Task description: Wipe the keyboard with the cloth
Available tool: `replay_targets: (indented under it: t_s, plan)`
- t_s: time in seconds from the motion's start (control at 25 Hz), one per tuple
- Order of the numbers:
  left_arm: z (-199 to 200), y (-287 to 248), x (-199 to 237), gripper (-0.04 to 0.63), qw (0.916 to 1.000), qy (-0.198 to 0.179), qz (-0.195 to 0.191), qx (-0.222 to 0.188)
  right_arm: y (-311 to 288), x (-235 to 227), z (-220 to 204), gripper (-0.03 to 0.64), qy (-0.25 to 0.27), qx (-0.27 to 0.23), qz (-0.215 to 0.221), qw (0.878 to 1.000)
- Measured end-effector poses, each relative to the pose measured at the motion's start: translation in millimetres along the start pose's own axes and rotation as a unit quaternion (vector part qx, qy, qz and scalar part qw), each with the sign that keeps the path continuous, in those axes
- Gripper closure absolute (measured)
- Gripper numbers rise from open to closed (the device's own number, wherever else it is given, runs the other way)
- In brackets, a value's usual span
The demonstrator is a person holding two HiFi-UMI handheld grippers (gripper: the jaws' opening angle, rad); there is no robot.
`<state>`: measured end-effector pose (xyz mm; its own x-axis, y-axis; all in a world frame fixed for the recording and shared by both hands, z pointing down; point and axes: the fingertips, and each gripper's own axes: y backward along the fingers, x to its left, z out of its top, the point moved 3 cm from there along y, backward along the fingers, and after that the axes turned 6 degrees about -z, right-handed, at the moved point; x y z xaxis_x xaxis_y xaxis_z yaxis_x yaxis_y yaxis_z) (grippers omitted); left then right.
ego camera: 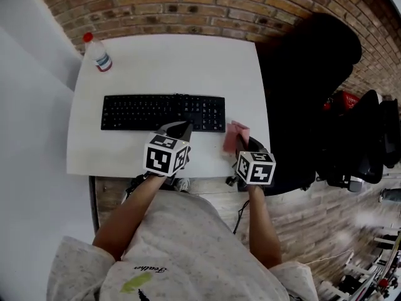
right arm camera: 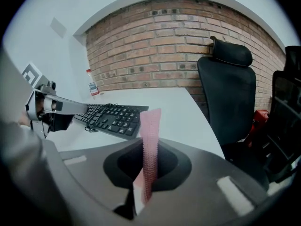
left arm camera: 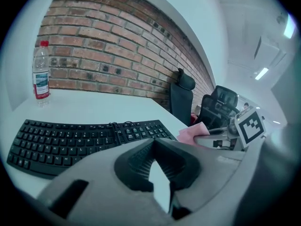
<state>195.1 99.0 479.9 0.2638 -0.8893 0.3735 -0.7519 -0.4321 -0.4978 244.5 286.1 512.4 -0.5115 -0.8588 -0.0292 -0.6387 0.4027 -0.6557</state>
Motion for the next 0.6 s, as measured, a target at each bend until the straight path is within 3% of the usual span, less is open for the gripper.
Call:
replay_targets:
  t_s: [0.36,0.6]
  plan:
    - [2,13,17,0.601,0.9995,0.013,0.024,-0.014,-18,14,12,0.594,-0.051,0.007,0.012,0.999]
    - [6,18,31,0.601,0.9988,0.026,0.036,-0.022,-29,19,24,0.594,-0.052,0.005,0.021,0.998]
